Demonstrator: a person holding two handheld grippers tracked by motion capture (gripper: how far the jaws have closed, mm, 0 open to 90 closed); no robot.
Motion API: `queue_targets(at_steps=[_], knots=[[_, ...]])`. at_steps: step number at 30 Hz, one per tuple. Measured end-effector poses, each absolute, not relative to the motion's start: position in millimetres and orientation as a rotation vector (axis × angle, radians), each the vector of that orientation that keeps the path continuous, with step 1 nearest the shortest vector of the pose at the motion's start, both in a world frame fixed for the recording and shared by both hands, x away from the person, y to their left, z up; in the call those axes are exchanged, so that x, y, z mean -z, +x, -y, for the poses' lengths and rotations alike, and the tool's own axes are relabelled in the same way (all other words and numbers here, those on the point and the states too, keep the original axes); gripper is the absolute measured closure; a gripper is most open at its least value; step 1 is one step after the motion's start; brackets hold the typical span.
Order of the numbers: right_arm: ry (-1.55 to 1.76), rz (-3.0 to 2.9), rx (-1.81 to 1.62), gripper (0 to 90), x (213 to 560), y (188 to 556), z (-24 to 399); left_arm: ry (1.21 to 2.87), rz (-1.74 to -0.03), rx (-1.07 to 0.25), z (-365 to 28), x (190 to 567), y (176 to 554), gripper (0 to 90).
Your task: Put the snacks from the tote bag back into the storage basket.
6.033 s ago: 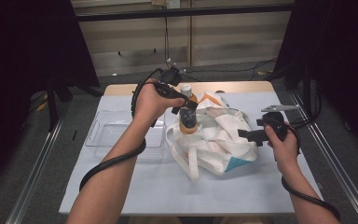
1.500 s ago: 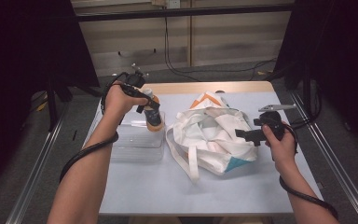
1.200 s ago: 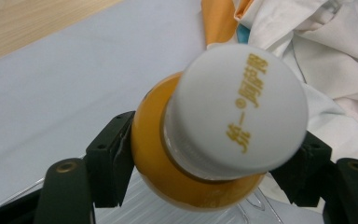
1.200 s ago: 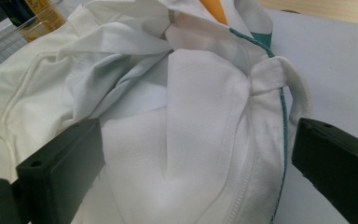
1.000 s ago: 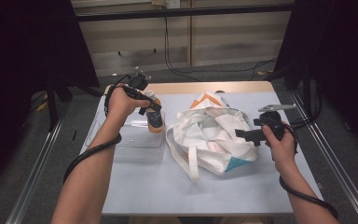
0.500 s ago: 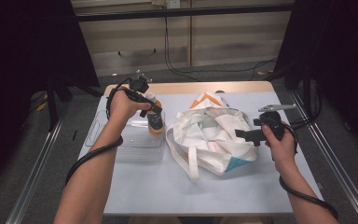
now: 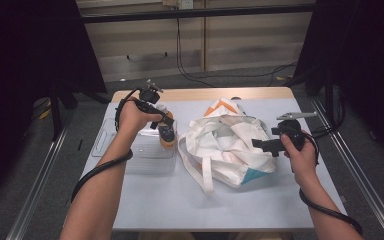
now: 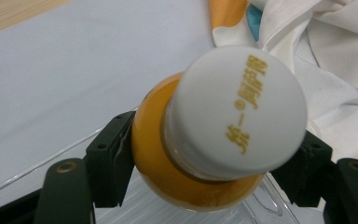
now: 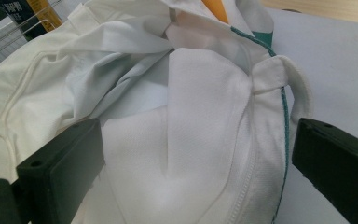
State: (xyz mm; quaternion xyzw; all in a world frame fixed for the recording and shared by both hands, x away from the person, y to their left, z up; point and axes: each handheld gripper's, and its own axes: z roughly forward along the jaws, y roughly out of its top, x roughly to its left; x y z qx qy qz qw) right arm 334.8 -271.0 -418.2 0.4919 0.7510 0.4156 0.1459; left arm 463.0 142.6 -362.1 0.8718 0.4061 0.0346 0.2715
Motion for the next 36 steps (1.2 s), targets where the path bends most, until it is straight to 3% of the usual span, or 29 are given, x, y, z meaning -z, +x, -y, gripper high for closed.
queue_targets(at_steps=[19,21,28,36], knots=[[1.407,-2.181,-1.19,1.8,419.7,336.1,266.6,2.308,-1.077,-0.082,-146.2,369.1,454.9,28.5],[1.398,-2.183,-1.19,1.8,419.6,336.1,265.9,2.244,-1.118,-0.087,-145.4,370.5,453.4,27.3],[1.39,-2.182,-1.192,1.7,416.7,335.9,263.1,2.29,-1.093,-0.065,-157.0,369.8,449.2,19.6],[1.374,-2.188,-1.197,1.7,415.2,337.5,258.4,2.231,-1.131,-0.061,-165.9,371.6,438.6,15.7]])
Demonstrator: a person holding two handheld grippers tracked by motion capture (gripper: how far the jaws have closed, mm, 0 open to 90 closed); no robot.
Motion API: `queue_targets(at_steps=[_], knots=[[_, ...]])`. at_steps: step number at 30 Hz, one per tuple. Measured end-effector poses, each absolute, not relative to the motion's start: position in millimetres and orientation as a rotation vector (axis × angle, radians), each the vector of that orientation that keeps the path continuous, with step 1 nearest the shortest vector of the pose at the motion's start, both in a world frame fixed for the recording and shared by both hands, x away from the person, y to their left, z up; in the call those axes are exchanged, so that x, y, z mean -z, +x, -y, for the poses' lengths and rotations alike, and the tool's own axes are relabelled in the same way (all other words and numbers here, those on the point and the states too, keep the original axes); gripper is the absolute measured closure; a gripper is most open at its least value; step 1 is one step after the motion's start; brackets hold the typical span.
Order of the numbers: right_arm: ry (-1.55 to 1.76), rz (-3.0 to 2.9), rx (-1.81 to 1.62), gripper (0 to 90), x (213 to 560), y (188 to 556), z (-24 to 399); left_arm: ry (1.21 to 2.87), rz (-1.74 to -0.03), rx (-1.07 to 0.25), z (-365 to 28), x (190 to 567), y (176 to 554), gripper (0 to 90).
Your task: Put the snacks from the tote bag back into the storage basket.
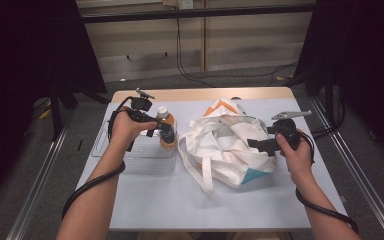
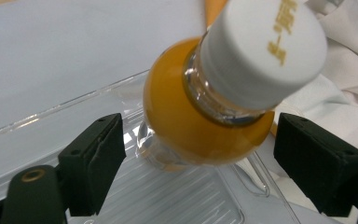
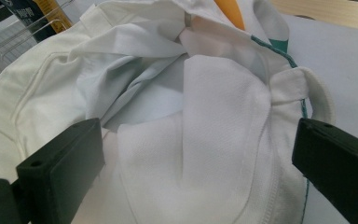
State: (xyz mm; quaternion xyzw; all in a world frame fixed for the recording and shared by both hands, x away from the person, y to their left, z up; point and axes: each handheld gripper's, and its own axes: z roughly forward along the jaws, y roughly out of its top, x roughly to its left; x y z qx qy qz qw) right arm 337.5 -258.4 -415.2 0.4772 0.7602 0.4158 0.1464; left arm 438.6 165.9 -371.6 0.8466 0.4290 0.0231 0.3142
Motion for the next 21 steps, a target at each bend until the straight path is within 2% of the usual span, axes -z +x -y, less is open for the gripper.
queue_targets(at_steps=[9,21], knots=[[1.371,-2.19,-1.199,1.7,414.0,339.1,256.1,2.164,-1.145,-0.05,-175.4,376.2,425.4,14.9],[1.368,-2.198,-1.191,1.7,415.1,340.0,254.0,2.155,-1.11,-0.019,-179.0,379.6,409.1,13.2]])
